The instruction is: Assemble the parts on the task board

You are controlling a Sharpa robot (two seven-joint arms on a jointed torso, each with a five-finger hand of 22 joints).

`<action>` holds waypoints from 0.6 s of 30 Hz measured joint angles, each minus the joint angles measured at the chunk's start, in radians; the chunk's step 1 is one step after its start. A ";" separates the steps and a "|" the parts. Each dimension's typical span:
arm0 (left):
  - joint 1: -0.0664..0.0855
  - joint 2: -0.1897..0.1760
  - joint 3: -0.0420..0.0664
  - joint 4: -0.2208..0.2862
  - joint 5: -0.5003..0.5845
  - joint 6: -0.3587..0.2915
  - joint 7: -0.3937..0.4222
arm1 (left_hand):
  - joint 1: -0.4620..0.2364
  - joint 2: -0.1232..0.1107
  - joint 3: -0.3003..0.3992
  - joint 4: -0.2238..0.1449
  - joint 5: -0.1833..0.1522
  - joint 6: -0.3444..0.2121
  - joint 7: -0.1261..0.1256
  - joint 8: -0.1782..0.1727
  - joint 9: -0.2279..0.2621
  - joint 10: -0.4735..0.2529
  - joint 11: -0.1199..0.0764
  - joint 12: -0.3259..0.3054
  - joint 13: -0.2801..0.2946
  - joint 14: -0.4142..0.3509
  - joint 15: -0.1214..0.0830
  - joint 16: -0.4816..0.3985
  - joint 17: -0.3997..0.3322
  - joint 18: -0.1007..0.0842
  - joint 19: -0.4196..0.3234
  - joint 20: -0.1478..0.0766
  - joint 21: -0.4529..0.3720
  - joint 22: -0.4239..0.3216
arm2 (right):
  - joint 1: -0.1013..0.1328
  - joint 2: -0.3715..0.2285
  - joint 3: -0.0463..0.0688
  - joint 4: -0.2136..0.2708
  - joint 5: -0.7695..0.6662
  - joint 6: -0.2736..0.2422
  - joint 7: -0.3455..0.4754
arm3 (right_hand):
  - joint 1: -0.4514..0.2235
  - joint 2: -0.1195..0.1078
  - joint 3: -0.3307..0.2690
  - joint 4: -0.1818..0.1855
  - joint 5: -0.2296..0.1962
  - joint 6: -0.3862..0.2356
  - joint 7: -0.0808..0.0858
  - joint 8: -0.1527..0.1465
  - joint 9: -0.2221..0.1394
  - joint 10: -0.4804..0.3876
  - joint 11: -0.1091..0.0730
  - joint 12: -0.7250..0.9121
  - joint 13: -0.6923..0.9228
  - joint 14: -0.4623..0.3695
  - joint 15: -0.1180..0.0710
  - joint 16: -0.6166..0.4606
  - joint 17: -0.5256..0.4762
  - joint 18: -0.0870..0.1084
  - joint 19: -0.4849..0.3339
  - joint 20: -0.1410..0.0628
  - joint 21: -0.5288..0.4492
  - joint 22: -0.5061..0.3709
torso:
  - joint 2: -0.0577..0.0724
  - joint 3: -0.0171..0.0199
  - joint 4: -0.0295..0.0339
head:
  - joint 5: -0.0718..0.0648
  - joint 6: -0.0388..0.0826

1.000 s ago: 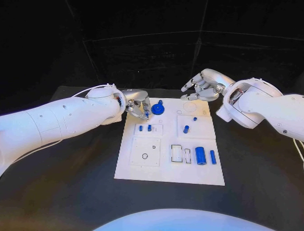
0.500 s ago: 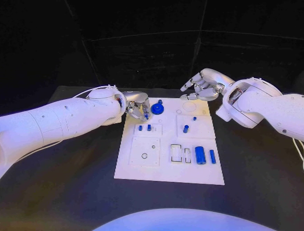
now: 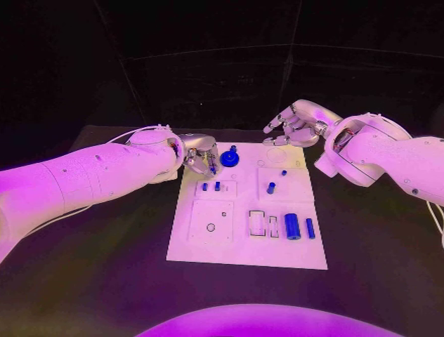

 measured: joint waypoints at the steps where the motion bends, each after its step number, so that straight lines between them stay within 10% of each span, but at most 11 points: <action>1: 0.000 0.001 0.000 0.000 0.000 0.000 0.000 | -0.001 0.001 0.000 0.000 0.000 0.000 0.000 0.000 0.000 0.000 0.000 0.000 0.000 0.000 0.000 0.000 0.000 0.000 0.000 0.000 0.000 0.000 | 0.000 0.000 0.000 0.000 0.000 0.000 0.000 | 0.000 0.000 0.000 0.000 0.000 0.000 0.000 0.000 0.000 0.000 0.000 0.000 0.000 0.000 0.000 0.000 0.000 0.000 0.000 0.000 0.000 0.000 | 0.000 0.0000 0.0000 | 0.000 0.000; 18: -0.002 0.003 -0.001 0.006 0.000 -0.010 0.001 | -0.012 -0.002 0.006 -0.006 0.000 0.028 -0.013 0.000 0.006 0.034 -0.013 -0.001 0.007 0.000 -0.008 0.000 -0.012 0.000 0.003 -0.003 0.008 0.012 | 0.000 -0.001 0.000 0.001 0.000 0.000 0.000 | 0.000 0.000 0.000 0.000 0.000 0.000 0.000 0.000 0.000 0.000 0.000 0.000 0.000 0.000 0.000 0.000 0.000 0.000 0.000 0.000 0.000 0.000 | 0.000 -0.0004 0.0012 | -0.002 -0.005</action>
